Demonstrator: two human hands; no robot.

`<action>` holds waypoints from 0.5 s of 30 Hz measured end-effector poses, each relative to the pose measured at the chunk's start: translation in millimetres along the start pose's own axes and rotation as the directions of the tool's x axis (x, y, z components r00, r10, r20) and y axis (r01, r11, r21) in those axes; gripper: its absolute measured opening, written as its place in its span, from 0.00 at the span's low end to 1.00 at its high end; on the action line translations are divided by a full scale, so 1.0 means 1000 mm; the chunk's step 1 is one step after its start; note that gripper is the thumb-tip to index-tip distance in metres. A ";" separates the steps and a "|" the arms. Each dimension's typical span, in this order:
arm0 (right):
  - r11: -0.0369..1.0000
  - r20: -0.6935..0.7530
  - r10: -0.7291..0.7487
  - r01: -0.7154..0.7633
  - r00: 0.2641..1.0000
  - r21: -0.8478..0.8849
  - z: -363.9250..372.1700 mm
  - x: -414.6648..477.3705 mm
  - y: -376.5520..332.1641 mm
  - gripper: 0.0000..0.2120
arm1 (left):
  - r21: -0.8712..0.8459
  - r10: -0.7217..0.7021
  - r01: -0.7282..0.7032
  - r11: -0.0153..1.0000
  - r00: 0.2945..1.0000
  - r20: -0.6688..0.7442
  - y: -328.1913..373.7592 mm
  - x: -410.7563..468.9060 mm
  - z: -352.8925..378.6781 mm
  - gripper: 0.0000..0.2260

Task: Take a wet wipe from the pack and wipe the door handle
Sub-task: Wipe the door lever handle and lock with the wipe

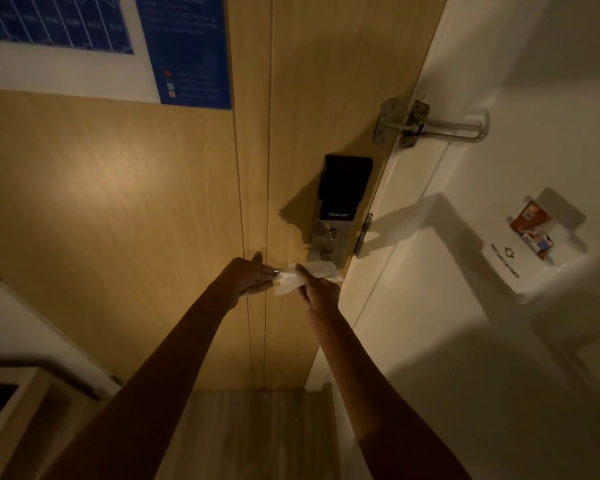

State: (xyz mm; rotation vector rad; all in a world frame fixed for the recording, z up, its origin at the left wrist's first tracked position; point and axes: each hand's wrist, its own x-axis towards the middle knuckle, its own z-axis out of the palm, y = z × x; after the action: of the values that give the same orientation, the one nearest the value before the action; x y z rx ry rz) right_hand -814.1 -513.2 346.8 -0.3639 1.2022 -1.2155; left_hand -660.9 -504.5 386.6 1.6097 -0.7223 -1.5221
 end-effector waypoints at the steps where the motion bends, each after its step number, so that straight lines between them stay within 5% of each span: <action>1: 1.000 0.021 -0.008 0.008 1.000 0.012 -0.001 -0.001 0.000 0.22 | 0.010 -0.003 0.003 1.000 1.000 0.008 0.001 0.000 0.000 0.22; 5: 0.948 -0.028 -0.209 0.195 0.978 -0.252 -0.022 0.009 0.002 0.20 | 0.011 0.013 -0.013 1.000 1.000 0.012 0.001 -0.001 -0.003 0.22; 9: 0.495 0.085 -0.620 0.473 0.780 -0.729 -0.036 -0.001 0.008 0.24 | 0.011 0.017 -0.018 1.000 0.999 0.030 -0.001 -0.002 -0.004 0.21; 13: 0.344 0.185 -0.790 0.673 0.584 -0.654 -0.038 -0.014 0.013 0.25 | 0.025 0.027 -0.027 0.999 0.999 0.030 -0.001 -0.002 -0.005 0.21; 15: 0.165 0.336 -0.790 0.705 0.513 -0.690 -0.033 -0.007 0.016 0.25 | 0.026 0.031 -0.032 0.999 0.999 0.030 0.000 -0.002 -0.005 0.21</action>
State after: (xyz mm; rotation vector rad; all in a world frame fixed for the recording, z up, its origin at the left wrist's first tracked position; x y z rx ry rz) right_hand -833.4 -489.1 325.4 -1.8082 1.6812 -1.4712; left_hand -656.4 -502.2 387.2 1.5906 -0.7834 -1.5221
